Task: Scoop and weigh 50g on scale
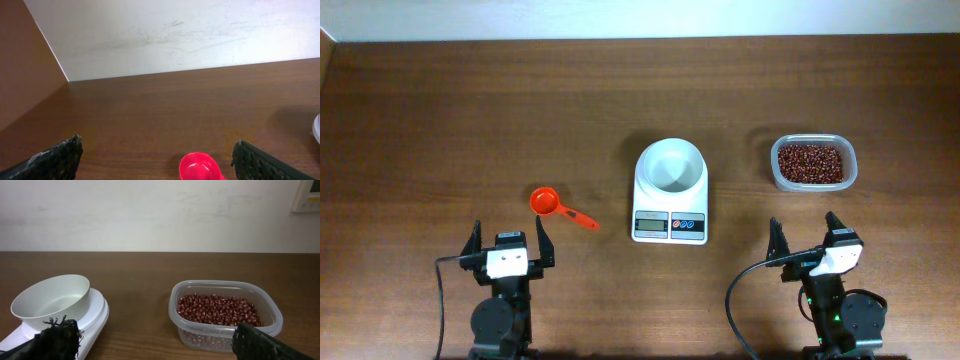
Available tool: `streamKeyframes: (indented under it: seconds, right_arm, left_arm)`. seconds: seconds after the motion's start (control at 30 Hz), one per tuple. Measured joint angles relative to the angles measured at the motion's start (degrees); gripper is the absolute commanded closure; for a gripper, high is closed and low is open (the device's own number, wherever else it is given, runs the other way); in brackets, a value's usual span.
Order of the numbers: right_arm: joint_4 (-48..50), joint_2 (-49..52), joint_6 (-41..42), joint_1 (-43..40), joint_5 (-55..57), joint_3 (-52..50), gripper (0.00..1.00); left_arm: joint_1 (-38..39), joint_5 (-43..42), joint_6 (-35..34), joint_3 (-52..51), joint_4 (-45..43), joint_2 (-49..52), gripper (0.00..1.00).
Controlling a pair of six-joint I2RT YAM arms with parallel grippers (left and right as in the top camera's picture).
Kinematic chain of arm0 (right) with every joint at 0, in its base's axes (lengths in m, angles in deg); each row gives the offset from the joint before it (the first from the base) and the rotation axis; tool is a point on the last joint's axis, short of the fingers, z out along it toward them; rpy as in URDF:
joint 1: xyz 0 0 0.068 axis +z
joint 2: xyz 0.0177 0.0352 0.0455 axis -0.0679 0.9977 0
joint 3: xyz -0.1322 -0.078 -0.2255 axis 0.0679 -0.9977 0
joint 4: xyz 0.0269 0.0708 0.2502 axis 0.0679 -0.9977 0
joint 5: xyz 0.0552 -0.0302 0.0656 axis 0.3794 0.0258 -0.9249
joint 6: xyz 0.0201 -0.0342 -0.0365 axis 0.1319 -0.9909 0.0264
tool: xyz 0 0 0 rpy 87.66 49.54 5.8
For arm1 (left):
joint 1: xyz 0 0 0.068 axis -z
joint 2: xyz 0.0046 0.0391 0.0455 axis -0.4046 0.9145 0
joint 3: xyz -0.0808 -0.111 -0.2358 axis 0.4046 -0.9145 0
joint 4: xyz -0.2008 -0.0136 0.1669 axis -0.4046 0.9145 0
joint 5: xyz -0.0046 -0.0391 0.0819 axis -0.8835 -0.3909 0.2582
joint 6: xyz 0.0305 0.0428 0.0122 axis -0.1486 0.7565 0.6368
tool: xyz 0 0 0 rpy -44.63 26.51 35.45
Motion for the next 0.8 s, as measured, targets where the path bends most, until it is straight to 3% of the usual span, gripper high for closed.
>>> streamKeyframes:
  seconds: [0.8]
  right_arm:
    - [0.0, 0.0, 0.0, 0.0, 0.0, 0.0, 0.01]
  left_arm:
    - [0.0, -2.4, 0.0, 0.0, -1.2, 0.0, 0.01]
